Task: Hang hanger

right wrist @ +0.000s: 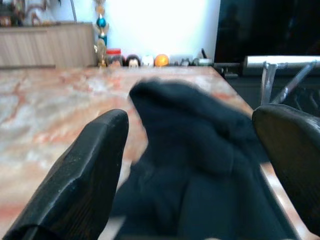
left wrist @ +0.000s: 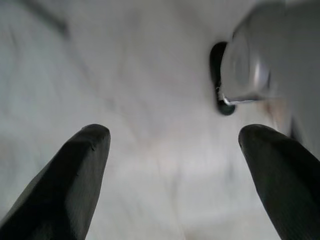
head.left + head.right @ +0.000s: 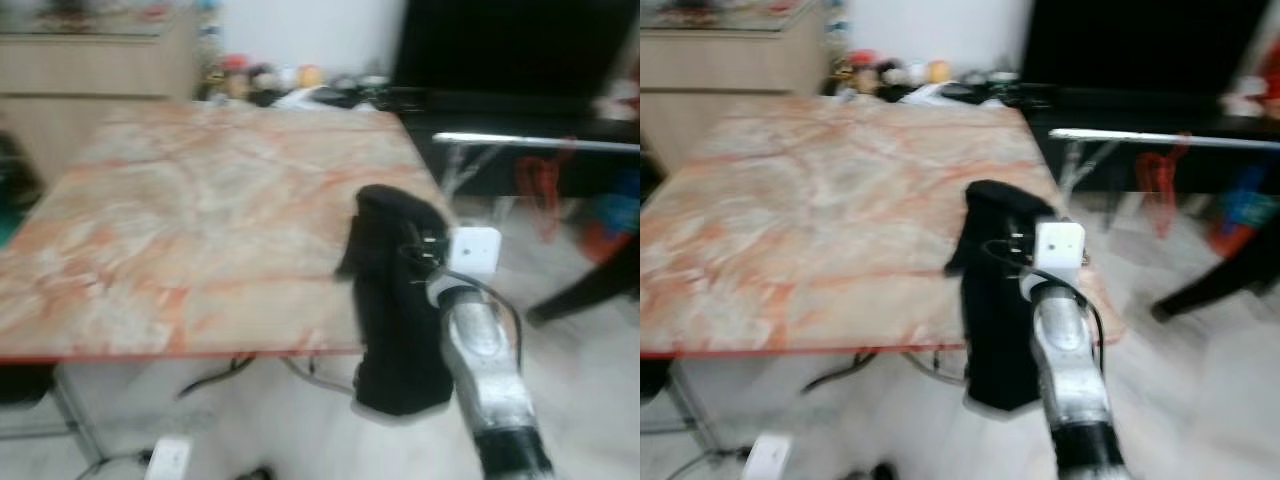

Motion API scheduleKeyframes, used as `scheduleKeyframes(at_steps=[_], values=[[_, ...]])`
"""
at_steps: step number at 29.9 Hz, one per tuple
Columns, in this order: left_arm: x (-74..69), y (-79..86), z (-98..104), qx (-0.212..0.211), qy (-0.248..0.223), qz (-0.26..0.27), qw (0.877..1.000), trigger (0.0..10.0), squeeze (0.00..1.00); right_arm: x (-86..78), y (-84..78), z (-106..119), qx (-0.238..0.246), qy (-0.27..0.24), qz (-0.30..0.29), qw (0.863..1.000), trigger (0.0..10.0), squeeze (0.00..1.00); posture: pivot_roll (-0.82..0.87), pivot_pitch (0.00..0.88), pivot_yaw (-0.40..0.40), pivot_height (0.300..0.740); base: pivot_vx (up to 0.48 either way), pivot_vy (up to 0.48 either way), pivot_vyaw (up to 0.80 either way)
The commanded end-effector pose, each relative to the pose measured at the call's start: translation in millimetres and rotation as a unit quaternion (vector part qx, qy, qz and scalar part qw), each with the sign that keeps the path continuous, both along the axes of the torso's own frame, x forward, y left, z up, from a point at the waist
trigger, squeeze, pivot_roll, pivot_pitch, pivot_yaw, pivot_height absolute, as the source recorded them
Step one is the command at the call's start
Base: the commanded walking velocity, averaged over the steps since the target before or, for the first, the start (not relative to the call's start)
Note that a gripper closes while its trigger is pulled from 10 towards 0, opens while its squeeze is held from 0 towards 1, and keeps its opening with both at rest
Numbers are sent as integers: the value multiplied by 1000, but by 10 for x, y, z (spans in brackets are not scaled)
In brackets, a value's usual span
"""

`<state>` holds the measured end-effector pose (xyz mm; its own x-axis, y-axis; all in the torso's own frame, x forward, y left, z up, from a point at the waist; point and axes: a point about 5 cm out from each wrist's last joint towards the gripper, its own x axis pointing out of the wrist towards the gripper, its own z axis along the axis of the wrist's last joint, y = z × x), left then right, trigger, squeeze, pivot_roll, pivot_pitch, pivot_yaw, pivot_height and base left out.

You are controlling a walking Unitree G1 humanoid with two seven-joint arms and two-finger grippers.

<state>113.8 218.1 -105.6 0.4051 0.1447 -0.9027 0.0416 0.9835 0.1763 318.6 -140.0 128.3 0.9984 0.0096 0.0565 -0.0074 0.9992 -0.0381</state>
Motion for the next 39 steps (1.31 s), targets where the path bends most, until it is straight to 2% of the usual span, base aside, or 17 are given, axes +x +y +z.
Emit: scheduleKeyframes(at_steps=[1, 11, 19, 22, 23, 26, 27, 29, 30, 31, 33, 34, 35, 36, 37, 38, 39], values=[[172, 39, 63, 8, -25, -12, 1000, 10000, 0, 34, -20, 62, -3, -11, -5, 1000, 10000, 0, 42, 0, -30, 740, -322, 0, 0], [187, 41, 68, 8, -27, -11, 1000, 10000, 0, 41, -59, -37, -6, 0, -13, 1000, 10000, 0, 55, 0, -35, 740, -324, 0, 0], [183, 34, 65, 9, -26, -8, 1000, 10000, 0, 21, -157, -201, -16, 23, -32, 999, 10000, 0, 62, 0, -37, 740, -323, 0, 0], [183, 31, 65, 9, -27, -9, 1000, 10000, 0, -12, -216, -353, -24, 47, -45, 998, 10000, 0, 64, 0, -38, 740, -305, 0, 0], [185, 30, 66, 11, -27, -13, 999, 10000, 0, -48, -236, -493, -23, 72, -49, 996, 10000, 0, 64, 0, -38, 740, 0, 0, 0], [186, 30, 66, 12, -27, -14, 999, 10000, 0, -64, -244, -562, -20, 84, -51, 995, 10000, 0, 64, 0, -38, 740, 0, 0, 0], [189, 29, 67, 12, -27, -14, 999, 10000, 0, -95, -257, -690, -14, 112, -55, 992, 10000, 0, 64, 0, -37, 740, 0, 0, 0], [189, 29, 67, 12, -27, -14, 999, 10000, 0, -95, -257, -690, -14, 112, -55, 992, 10000, 0, 64, 0, -37, 740, 0, 0, 0], [200, 27, 70, 10, -29, -11, 999, 10000, 0, -244, -266, -1097, 2, 208, -63, 976, 10000, 0, 60, 0, -32, 740, 0, 0, 0], [200, 27, 70, 10, -29, -11, 999, 10000, 0, -244, -266, -1097, 2, 208, -63, 976, 10000, 0, 60, 0, -32, 740, 0, 0, 0], [214, 28, 75, 8, -31, -9, 999, 10000, 0, -410, -255, -1381, 11, 282, -73, 957, 10000, 0, 62, 0, -29, 740, 0, 0, 0], [214, 28, 75, 8, -31, -9, 999, 10000, 0, -410, -255, -1381, 11, 282, -73, 957, 10000, 0, 62, 0, -29, 740, 0, 0, 0], [221, 30, 77, 8, -32, -8, 999, 10000, 0, -490, -247, -1484, 18, 310, -77, 947, 10000, 0, 62, 0, -29, 740, 0, 0, 0], [221, 30, 77, 8, -32, -8, 999, 10000, 0, -490, -247, -1484, 18, 310, -77, 947, 10000, 0, 62, 0, -29, 740, 0, 0, 0], [227, 31, 80, 8, -33, -7, 999, 10000, 0, -574, -238, -1583, 16, 340, -76, 937, 10000, 0, 62, 0, -29, 740, 0, 0, 0], [227, 31, 80, 8, -33, -7, 999, 10000, 0, -574, -238, -1583, 16, 340, -76, 937, 10000, 0, 62, 0, -29, 740, 0, 0, 0], [238, 35, 84, 6, -34, -6, 999, 10000, 0, -754, -222, -1762, 22, 392, -68, 917, 10000, 0, 70, 0, -28, 740, 0, 0, 0]])
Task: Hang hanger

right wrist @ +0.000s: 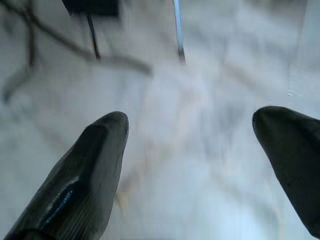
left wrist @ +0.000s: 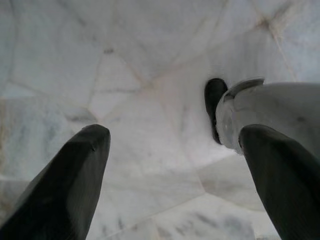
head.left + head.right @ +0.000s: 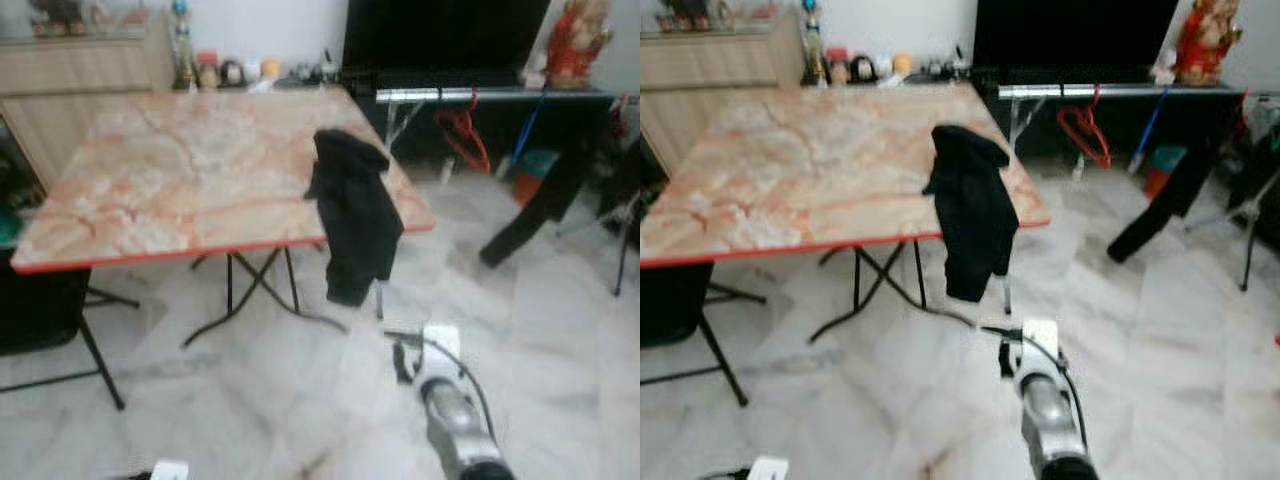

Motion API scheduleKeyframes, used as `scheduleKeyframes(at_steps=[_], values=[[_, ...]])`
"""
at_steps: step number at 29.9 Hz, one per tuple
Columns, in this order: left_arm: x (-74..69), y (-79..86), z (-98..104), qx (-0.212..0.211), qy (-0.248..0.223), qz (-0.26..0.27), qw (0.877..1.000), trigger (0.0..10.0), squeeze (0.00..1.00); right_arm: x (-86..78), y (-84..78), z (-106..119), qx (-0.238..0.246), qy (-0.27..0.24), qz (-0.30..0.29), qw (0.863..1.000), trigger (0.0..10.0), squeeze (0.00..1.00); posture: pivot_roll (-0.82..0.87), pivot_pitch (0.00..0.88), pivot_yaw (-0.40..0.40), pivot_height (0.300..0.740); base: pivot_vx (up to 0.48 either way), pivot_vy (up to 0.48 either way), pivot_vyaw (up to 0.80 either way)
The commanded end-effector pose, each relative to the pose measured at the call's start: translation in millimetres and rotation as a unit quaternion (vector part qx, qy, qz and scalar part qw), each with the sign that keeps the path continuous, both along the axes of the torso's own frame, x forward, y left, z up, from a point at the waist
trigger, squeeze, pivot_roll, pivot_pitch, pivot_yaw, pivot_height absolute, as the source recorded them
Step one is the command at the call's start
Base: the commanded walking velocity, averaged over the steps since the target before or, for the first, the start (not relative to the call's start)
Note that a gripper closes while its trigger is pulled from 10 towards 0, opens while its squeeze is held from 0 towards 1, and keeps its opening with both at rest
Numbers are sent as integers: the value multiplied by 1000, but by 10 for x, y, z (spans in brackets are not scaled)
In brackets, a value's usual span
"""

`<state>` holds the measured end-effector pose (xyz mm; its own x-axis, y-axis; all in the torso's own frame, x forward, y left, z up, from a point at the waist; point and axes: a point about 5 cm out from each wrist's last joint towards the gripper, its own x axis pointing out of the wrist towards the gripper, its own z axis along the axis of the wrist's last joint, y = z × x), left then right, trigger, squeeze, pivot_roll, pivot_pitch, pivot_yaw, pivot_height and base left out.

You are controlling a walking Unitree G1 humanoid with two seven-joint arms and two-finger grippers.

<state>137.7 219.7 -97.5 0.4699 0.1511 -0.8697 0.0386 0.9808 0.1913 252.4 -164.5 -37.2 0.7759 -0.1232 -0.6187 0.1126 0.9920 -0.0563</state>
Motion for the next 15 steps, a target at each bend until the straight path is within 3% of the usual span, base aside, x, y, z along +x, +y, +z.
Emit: scheduleKeyframes(at_steps=[1, 3, 5, 7, 12, 15], values=[[-1, 19, 3, 0, 2, 0, 1000, 10000, 0, -92, 23, -106, 15, 40, 0, 999, 10000, 0, 70, 0, -28, 740, 0, 0, 0], [2, 21, 4, 0, 2, 0, 1000, 10000, 0, -162, 21, -164, 19, 57, 1, 998, 10000, 0, 65, 0, -25, 740, 0, 0, 0], [4, 19, 3, 1, 7, -7, 1000, 10000, 0, -351, -51, -300, -8, 101, 12, 995, 10000, 0, 71, 0, -28, 740, 0, 0, 0], [8, 15, 3, 2, 7, -10, 1000, 10000, 0, -425, -83, -343, -18, 115, 11, 993, 10000, 0, 78, 0, -34, 740, 0, 0, 0], [14, 11, 5, 7, 6, -10, 1000, 10000, 0, -497, -52, -387, -17, 123, 12, 992, 10000, 0, 63, 0, -28, 740, 0, -186, 0], [17, 4, 4, 8, 7, -12, 1000, 10000, 0, -507, 10, -396, -26, 124, 38, 991, 10000, 0, 65, 0, -29, 740, 0, -328, 800]])
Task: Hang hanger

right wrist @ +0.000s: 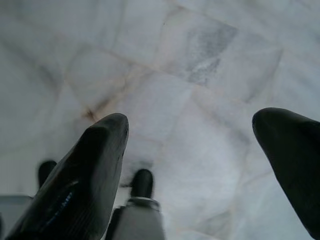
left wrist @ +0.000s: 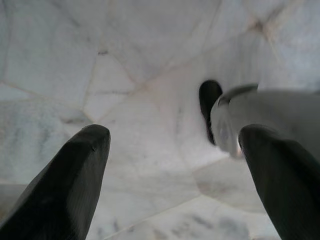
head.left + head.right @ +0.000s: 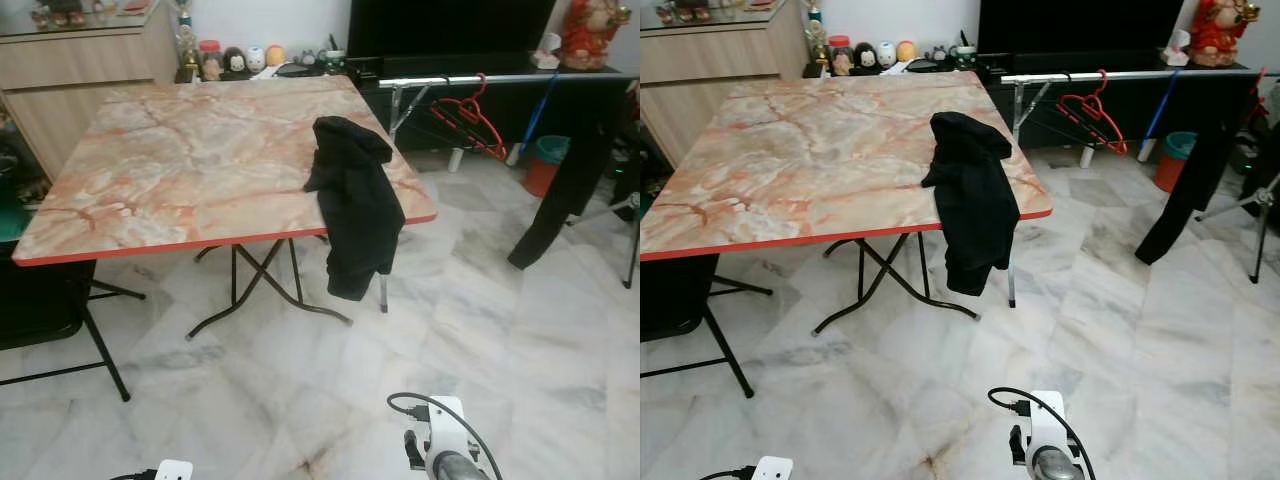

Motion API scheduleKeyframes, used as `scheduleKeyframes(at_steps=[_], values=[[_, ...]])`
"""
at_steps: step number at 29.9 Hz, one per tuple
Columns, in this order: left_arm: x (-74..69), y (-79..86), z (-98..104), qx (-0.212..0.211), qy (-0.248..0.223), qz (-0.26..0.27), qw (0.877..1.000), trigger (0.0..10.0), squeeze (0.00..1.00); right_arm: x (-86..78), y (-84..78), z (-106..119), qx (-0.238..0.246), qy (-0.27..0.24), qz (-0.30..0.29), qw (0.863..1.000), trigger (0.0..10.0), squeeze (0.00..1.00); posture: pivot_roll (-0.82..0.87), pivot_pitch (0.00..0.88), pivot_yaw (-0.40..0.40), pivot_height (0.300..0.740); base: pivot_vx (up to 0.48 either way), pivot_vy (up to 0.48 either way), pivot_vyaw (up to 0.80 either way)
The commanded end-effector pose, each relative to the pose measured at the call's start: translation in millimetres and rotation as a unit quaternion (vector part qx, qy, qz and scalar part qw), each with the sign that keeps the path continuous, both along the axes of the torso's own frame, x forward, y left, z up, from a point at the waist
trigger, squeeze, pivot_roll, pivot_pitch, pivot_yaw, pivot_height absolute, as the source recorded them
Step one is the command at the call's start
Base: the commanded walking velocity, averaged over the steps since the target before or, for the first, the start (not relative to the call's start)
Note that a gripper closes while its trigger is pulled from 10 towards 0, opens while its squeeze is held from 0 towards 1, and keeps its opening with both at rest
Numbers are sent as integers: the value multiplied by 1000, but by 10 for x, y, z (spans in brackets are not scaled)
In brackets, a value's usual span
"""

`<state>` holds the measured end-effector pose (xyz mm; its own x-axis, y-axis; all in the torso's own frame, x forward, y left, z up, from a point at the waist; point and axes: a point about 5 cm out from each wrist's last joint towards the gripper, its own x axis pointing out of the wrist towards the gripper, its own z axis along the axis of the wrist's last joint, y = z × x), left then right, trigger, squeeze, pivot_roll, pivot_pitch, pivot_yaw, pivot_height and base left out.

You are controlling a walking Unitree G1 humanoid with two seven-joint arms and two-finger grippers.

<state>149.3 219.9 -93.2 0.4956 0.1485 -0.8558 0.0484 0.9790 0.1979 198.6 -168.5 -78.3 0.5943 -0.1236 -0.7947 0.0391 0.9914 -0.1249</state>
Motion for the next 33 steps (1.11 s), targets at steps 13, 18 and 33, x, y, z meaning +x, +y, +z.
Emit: scheduleKeyframes(at_steps=[13, 18, 33], values=[[-98, 21, -34, 9, 17, 1, 1000, 10000, 0, -29, 71, -19, 18, -3, 10, 1000, 10000, 0, 78, 0, -30, 740, 0, -329, 431], [-95, 29, -31, 8, 16, -3, 1000, 10000, 0, -33, 70, -21, 28, -4, -4, 1000, 10000, 0, 76, 0, -27, 740, 0, -332, 0], [-88, 33, -28, 10, 18, -14, 1000, 10000, 0, -579, -280, -212, -16, 51, -12, 999, 10000, 0, 59, 0, -15, 740, 0, -222, 0]])
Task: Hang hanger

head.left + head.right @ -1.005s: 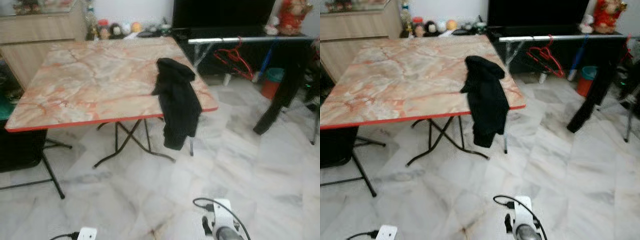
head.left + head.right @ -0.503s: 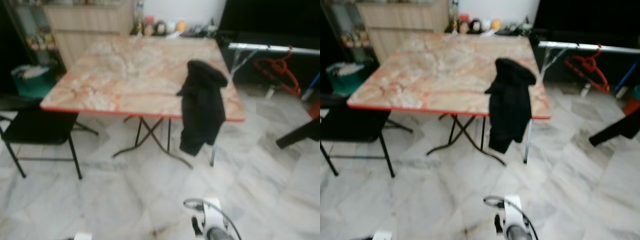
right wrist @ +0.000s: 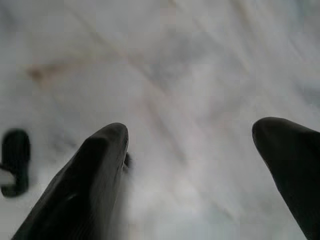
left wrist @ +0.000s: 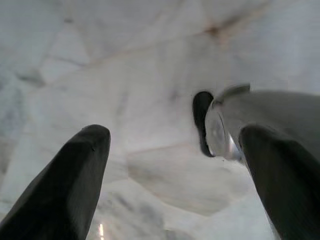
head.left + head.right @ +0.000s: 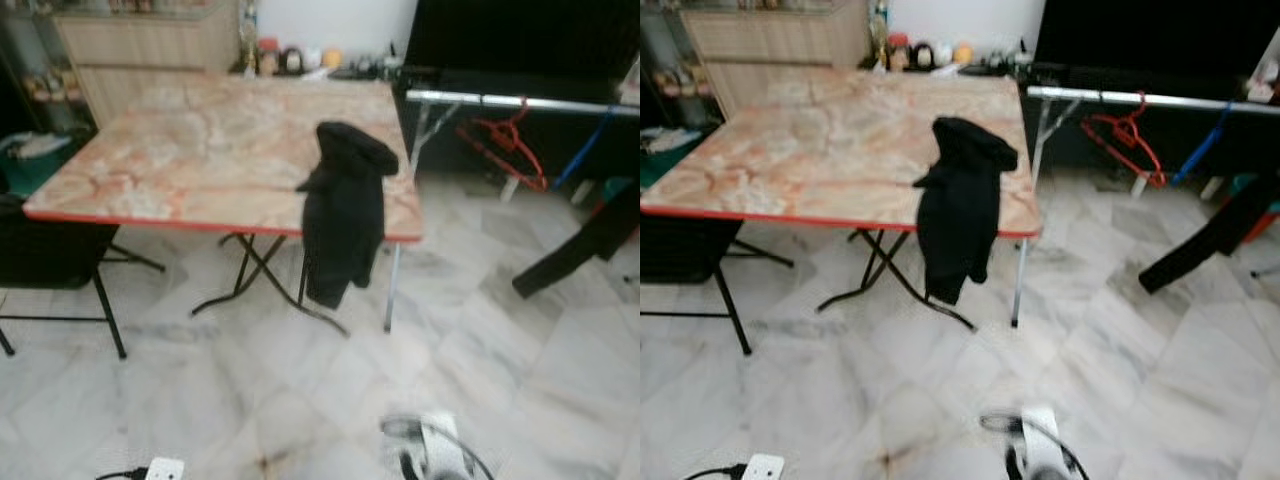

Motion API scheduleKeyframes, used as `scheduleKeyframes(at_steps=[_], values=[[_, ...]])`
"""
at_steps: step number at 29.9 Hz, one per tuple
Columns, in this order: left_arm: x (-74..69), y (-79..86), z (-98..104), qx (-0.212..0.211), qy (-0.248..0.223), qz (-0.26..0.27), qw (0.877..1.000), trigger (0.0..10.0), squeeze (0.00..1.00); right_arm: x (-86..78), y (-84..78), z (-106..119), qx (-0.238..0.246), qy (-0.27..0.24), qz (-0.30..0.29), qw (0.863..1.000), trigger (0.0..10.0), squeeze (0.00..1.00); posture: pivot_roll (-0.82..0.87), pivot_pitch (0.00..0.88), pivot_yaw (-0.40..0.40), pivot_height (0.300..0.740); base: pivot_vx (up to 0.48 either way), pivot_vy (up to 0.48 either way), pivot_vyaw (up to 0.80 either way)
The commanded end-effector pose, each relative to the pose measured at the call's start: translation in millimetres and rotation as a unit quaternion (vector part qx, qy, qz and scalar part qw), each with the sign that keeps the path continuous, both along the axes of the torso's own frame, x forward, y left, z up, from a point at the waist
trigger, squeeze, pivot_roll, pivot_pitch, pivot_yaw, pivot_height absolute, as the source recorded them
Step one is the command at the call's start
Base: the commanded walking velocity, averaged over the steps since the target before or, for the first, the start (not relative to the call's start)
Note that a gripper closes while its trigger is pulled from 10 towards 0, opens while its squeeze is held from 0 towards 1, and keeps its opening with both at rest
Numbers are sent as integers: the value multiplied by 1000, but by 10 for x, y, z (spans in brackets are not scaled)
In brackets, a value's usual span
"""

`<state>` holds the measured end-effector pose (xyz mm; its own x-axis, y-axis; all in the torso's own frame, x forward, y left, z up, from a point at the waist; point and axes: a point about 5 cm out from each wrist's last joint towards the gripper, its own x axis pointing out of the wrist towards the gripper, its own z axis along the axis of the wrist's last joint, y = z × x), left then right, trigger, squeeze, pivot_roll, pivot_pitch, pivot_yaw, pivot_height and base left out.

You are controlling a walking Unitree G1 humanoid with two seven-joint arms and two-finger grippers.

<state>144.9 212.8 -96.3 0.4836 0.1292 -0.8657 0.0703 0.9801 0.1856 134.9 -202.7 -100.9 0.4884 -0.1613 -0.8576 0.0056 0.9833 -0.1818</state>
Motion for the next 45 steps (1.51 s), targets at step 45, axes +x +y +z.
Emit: scheduleKeyframes(at_steps=[45], values=[[-82, 119, -5, 14, 10, -3, 1000, 10000, 0, -43, 43, 0, 44, -46, -96, 993, 10000, 0, 52, 0, -11, 740, 0, -273, -96]])
